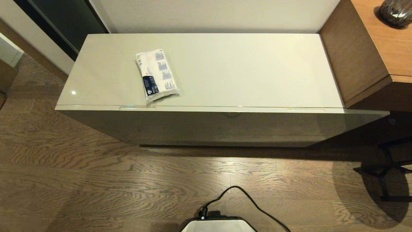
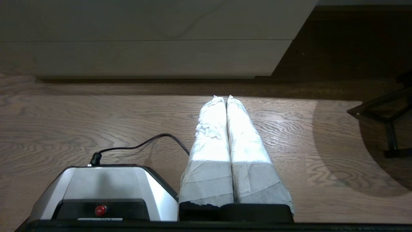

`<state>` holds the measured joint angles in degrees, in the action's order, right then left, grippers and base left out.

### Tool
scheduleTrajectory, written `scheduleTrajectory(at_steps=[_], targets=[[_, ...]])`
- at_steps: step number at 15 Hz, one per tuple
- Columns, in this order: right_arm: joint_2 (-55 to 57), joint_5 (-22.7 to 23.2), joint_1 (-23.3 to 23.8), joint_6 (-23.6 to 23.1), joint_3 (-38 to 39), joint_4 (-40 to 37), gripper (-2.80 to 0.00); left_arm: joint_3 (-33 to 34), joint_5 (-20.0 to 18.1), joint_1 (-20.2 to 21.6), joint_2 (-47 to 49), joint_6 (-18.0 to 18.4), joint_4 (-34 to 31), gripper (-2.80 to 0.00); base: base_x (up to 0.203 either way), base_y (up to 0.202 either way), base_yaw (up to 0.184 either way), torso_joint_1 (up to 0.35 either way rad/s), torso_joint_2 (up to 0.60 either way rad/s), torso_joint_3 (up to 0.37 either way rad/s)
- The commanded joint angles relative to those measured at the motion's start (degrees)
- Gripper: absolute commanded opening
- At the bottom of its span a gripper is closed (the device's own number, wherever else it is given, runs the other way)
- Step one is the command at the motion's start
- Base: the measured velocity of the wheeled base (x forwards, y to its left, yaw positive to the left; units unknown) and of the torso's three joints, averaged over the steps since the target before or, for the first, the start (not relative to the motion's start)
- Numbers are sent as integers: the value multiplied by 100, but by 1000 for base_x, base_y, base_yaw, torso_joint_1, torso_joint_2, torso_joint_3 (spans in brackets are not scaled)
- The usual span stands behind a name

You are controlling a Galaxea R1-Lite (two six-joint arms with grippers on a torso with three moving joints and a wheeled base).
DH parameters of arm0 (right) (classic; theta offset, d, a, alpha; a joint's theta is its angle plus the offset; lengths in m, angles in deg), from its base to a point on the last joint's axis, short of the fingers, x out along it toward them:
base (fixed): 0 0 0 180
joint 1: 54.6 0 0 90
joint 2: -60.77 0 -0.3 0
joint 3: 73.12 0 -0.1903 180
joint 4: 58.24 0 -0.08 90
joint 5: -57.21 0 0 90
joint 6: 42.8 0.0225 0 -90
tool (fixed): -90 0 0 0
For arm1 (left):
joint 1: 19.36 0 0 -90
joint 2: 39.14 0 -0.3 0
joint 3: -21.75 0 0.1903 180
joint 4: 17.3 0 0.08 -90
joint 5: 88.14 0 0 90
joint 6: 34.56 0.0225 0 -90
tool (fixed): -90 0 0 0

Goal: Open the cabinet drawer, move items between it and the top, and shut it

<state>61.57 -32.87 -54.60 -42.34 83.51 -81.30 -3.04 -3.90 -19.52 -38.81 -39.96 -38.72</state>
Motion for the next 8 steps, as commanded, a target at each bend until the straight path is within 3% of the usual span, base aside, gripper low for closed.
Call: scheduleTrajectory(at_steps=[1, 2, 4, 8], targets=[[0, -1, 0, -2, 9, 5, -280, 114, 616, -2, -34, 683, -42, -280, 0, 0, 0, 0, 0, 0], [0, -1, 0, -2, 9, 5, -280, 138, 583, -2, -40, 993, -129, -280, 0, 0, 0, 0, 0, 0], [0, -1, 0, -2, 9, 5, -280, 142, 489, -2, -42, 1113, -211, -280, 0, 0, 0, 0, 0, 0], [0, -1, 0, -2, 9, 5, -280, 142, 497, -2, -42, 1041, -220, -280, 0, 0, 0, 0, 0, 0]])
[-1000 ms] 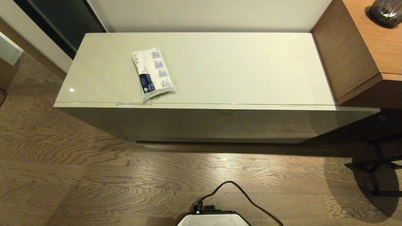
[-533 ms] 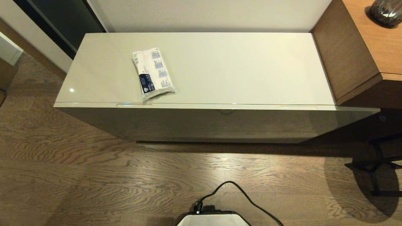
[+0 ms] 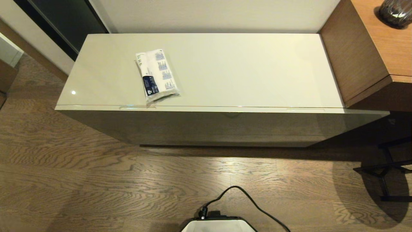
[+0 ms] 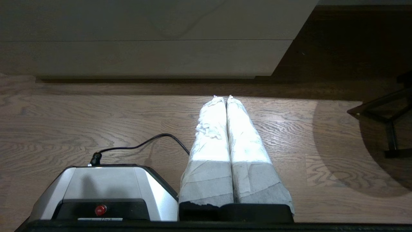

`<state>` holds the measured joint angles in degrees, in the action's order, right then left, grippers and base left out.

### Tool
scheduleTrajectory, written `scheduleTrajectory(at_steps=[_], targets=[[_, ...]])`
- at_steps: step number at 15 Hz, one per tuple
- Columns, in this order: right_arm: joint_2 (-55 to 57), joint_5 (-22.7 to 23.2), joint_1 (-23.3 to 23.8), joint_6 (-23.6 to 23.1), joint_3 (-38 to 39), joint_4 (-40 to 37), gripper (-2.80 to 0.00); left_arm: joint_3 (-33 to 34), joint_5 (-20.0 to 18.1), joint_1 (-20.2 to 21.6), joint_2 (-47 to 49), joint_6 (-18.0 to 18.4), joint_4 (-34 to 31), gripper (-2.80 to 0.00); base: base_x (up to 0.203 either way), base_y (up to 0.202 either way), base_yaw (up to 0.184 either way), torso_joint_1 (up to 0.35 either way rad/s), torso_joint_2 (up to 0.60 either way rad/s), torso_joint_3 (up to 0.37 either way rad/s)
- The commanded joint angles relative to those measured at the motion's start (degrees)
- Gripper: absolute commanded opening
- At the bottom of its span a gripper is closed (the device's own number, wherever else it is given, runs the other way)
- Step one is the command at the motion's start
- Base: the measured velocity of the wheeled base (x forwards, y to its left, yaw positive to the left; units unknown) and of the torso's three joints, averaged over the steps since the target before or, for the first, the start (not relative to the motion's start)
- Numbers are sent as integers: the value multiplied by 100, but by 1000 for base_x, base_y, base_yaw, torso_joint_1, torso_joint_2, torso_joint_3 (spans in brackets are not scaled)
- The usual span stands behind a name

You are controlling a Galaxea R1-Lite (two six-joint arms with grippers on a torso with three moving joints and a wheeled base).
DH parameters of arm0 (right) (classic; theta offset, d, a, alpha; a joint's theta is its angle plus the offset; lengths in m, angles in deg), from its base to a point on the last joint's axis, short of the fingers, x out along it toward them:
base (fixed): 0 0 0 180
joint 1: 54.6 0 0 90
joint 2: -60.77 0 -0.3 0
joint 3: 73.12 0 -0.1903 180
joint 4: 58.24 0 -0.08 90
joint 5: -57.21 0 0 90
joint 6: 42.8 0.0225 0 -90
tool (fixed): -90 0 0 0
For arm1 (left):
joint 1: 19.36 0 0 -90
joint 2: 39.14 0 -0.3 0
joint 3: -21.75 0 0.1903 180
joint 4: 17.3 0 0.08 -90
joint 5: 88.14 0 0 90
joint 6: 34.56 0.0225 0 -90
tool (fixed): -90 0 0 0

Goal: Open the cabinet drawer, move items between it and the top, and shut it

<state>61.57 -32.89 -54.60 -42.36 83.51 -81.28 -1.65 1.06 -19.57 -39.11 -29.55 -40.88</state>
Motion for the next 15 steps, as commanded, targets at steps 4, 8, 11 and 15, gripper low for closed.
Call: scheduleTrajectory(at_steps=[4, 8, 11, 15], targets=[[0, 1, 0, 0, 9, 2, -280, 2, 1, 3, -11, -9, -4, -280, 0, 0, 0, 0, 0, 0], [0, 1, 0, 0, 9, 2, -280, 2, 10, 3, -11, -26, -4, -280, 0, 0, 0, 0, 0, 0], [0, 1, 0, 0, 9, 2, -280, 2, 10, 3, -11, -26, -4, -280, 0, 0, 0, 0, 0, 0], [0, 1, 0, 0, 9, 2, -280, 2, 10, 3, -11, -26, -4, -280, 0, 0, 0, 0, 0, 0]])
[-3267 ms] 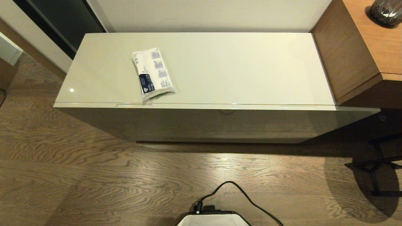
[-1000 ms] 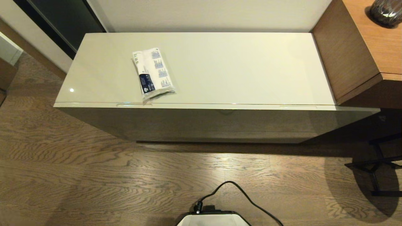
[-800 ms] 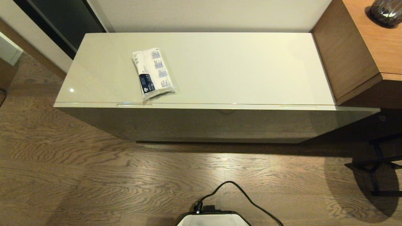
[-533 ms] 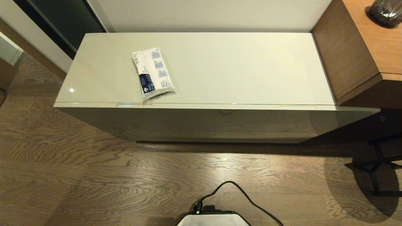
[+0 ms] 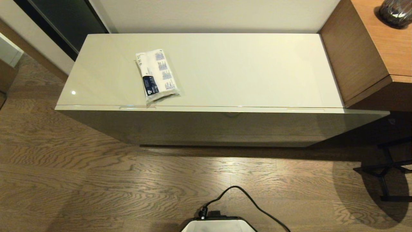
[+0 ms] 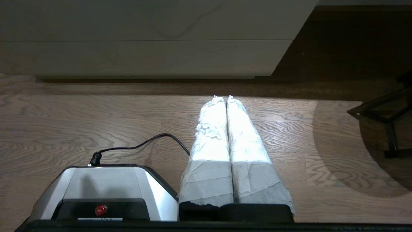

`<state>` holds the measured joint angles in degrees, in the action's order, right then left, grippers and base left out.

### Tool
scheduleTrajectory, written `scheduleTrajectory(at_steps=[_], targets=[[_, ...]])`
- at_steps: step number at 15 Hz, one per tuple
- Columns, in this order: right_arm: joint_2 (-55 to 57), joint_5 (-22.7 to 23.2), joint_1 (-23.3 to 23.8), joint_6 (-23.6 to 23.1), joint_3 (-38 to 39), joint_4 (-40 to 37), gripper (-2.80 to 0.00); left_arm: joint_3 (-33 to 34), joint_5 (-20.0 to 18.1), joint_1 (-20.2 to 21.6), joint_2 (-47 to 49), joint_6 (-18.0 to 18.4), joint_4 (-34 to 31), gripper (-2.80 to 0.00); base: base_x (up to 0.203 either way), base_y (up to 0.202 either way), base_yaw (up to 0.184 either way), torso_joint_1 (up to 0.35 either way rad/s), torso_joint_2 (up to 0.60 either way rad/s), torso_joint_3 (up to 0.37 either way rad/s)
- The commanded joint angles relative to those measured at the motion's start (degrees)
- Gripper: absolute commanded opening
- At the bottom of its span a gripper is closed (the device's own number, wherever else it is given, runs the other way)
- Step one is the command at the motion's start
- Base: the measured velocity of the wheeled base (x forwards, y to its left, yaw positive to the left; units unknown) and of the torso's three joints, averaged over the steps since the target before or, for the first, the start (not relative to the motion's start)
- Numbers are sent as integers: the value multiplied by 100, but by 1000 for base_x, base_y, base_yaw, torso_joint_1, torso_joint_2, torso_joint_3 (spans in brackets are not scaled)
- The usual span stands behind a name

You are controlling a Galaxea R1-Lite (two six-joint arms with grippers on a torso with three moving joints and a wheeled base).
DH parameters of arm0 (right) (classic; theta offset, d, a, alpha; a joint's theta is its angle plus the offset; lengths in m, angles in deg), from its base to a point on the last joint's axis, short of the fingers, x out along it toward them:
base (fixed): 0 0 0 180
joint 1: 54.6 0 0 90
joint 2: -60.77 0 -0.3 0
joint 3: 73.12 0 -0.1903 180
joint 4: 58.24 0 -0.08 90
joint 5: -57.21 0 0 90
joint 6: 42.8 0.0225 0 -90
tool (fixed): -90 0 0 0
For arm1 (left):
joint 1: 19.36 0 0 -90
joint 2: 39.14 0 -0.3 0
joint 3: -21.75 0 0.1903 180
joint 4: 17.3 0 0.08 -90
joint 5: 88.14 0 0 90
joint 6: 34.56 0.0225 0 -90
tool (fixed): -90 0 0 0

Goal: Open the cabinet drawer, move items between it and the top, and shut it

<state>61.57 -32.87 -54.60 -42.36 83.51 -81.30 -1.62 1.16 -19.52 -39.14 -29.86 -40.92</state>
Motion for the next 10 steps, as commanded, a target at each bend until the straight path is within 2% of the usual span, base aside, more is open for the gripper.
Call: scheduleTrajectory(at_steps=[1, 10], targets=[[0, -1, 0, 0, 9, 5, -280, 0, 0, -2, -9, 4, -1, -280, 0, 0, 0, 0, 0, 0], [0, -1, 0, 0, 9, 5, -280, 0, 0, -2, -9, -5, -1, -280, 0, 0, 0, 0, 0, 0]])
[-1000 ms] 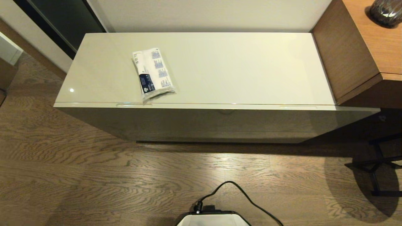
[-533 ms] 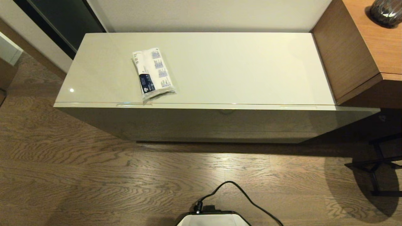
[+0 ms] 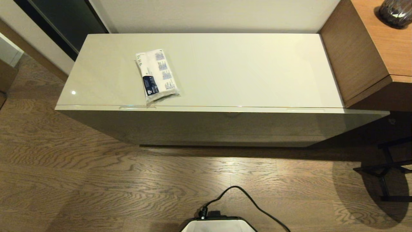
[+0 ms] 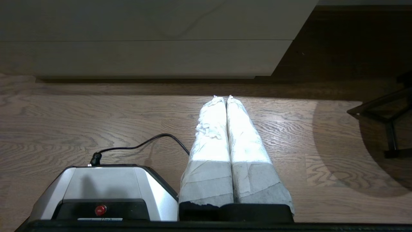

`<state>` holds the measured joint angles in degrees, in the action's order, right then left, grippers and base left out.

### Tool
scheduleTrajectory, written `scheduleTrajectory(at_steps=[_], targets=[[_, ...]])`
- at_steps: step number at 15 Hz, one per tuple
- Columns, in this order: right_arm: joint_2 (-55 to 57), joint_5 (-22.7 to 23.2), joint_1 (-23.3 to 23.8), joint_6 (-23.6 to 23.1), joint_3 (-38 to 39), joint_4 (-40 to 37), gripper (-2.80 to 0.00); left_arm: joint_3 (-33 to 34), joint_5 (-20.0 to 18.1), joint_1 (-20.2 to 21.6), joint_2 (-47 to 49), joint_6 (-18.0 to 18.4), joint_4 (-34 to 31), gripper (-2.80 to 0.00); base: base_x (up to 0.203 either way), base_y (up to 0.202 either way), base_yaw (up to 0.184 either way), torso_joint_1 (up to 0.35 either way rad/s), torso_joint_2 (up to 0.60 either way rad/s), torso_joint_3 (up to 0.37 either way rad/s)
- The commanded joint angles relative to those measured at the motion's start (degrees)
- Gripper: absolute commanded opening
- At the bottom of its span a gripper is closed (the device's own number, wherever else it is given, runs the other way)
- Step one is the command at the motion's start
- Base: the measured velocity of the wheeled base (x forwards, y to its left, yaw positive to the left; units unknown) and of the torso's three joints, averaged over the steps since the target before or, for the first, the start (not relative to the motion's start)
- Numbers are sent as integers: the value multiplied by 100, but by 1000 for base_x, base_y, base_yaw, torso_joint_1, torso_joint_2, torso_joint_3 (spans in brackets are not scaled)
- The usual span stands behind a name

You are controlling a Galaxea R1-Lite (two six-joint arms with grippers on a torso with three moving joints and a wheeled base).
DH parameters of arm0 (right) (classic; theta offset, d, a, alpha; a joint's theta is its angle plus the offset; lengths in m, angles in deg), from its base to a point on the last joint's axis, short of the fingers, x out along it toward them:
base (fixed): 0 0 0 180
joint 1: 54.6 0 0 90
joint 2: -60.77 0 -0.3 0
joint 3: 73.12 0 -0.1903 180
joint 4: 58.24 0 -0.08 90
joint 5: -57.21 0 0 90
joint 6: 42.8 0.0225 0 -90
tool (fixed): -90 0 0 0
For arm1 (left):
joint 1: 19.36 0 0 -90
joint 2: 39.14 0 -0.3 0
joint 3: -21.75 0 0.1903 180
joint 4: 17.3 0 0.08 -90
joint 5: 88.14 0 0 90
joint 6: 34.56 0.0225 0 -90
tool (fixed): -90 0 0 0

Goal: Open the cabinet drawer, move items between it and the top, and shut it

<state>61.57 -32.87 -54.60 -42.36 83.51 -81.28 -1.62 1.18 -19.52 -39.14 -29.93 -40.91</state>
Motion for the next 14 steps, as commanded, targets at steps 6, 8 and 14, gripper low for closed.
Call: scheduleTrajectory(at_steps=[6, 8, 14], targets=[[0, -1, 0, 0, 9, 2, -280, 0, -2, -2, -9, 3, -2, -280, 0, 0, 0, 0, 0, 0], [0, -1, 0, 0, 9, 2, -280, 1, -2, -2, -9, 3, -2, -280, 0, 0, 0, 0, 0, 0], [0, -27, 0, 18, 9, -10, -280, 9, -2, -2, -9, 3, -2, -280, 0, 0, 0, 0, 0, 0]])
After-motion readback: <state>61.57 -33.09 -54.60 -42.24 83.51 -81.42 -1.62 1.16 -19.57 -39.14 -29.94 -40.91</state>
